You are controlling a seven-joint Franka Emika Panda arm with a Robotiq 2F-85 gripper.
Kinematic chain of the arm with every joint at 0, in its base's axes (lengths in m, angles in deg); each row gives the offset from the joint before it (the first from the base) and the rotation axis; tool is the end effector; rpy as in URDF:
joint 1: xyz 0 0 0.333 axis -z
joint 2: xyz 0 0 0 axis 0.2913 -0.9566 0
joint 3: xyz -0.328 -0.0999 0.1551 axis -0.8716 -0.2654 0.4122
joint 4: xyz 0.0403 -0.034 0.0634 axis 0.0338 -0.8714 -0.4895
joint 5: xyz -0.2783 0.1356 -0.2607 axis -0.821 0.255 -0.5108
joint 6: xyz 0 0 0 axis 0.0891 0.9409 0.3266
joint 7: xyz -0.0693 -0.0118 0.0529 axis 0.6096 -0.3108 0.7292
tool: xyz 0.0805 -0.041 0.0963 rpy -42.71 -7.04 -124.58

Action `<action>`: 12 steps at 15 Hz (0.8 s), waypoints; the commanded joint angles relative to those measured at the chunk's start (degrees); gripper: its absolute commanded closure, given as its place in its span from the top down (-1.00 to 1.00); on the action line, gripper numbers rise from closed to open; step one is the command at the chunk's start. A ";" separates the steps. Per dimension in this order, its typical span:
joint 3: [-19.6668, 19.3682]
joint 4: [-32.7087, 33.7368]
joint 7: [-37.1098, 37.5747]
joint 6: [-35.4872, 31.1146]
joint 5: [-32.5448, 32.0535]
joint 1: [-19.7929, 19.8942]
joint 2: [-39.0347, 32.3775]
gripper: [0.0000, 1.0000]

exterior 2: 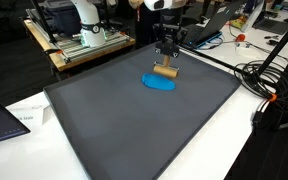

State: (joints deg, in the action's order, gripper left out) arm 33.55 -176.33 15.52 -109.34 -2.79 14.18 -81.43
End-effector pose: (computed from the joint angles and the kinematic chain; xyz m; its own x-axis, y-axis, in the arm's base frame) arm 0.6289 0.0500 0.3608 0.3608 -0.9230 -0.1341 -0.9325 -0.3598 -0.0326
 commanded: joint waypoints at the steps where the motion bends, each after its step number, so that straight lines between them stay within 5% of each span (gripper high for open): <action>1: -1.46 1.14 2.15 -1.94 -1.97 -1.37 -1.58 -0.57; 12: -2.44 4.70 4.29 -1.67 -4.42 -3.55 -6.25 -0.57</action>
State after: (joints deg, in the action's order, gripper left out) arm 32.22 -174.37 17.42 -111.74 -5.22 11.84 -85.60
